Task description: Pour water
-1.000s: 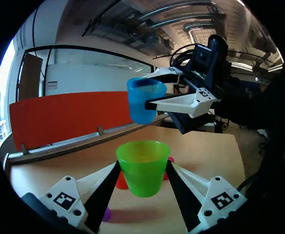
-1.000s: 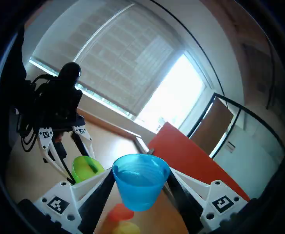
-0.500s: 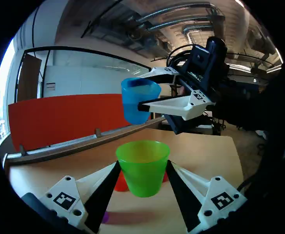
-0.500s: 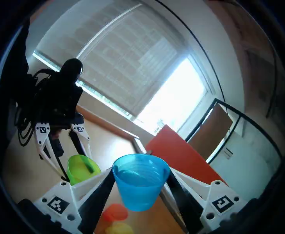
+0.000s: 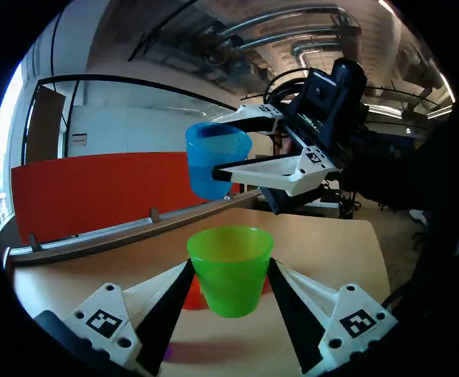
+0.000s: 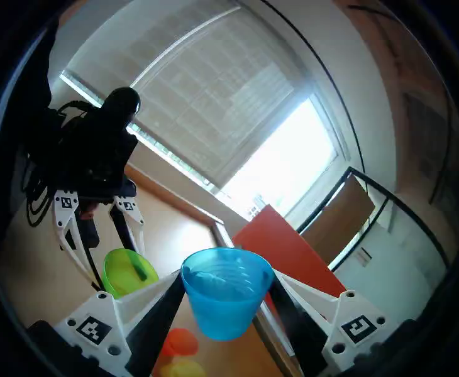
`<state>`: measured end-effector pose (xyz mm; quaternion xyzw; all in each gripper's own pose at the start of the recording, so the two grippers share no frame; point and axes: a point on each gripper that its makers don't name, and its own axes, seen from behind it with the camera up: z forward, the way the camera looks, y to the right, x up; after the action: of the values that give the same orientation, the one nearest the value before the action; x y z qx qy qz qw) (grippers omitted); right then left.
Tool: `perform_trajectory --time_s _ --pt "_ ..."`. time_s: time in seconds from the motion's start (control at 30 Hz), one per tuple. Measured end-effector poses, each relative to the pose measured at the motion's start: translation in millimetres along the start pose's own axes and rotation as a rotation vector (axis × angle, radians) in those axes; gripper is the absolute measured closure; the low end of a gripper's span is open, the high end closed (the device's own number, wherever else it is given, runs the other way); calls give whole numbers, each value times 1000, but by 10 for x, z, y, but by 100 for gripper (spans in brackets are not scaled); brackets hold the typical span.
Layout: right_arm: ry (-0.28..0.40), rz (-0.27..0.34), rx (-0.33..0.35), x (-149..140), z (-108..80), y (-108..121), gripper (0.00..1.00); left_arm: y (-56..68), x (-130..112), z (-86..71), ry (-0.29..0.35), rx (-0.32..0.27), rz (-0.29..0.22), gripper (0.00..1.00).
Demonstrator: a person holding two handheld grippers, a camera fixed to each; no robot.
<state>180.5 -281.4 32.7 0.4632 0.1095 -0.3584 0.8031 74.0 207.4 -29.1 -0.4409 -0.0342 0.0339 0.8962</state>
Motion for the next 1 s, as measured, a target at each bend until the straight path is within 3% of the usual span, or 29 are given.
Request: perform_trajectory --time_s 1.0 --pt "-4 -127 4 56 64 67 8 41 25 23 2 -16 8 17"
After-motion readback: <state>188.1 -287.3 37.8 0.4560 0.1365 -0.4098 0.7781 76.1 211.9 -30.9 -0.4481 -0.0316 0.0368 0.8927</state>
